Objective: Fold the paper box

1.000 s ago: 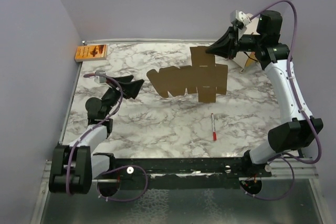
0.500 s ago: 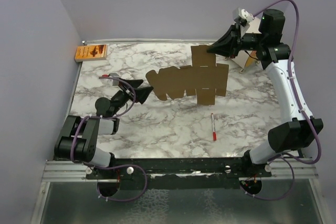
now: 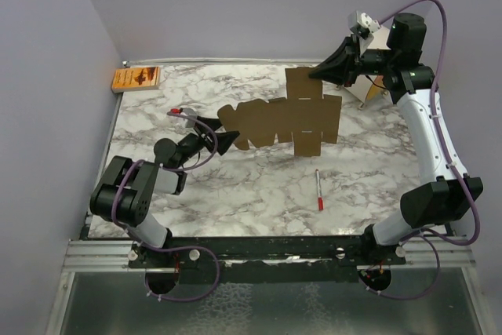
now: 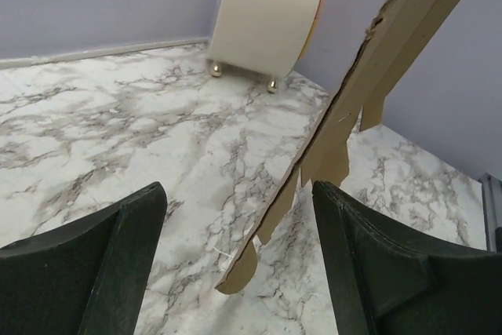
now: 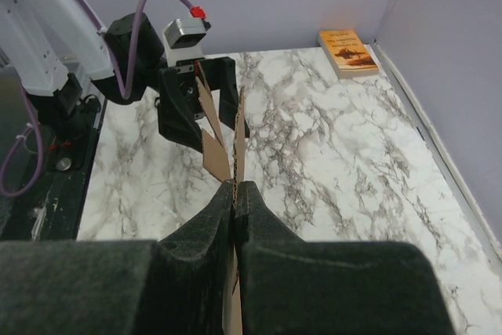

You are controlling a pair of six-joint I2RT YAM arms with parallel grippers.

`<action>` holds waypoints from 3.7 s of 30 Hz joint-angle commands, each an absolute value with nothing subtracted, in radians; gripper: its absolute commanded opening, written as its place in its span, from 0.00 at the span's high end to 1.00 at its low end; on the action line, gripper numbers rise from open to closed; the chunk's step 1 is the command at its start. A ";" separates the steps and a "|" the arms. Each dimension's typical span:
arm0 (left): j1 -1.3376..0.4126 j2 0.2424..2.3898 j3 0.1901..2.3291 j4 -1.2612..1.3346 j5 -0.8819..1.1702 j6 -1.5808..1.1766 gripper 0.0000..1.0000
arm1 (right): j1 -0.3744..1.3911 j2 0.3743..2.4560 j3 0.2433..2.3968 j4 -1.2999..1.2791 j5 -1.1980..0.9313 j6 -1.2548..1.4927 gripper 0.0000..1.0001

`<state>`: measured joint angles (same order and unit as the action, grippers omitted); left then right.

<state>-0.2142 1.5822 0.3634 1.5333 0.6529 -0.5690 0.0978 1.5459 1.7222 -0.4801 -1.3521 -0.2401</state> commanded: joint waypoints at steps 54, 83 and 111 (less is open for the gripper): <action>-0.205 1.260 1.001 -0.282 0.747 -0.204 1.00 | 0.078 1.470 1.417 -0.267 -1.239 -0.238 0.80; -0.287 1.468 1.262 -0.643 0.521 0.077 1.00 | 0.075 1.475 1.031 -0.041 -1.228 -0.296 0.21; -0.321 1.352 1.175 -0.509 0.494 0.115 1.00 | -0.039 1.360 0.674 0.452 -1.243 0.213 0.00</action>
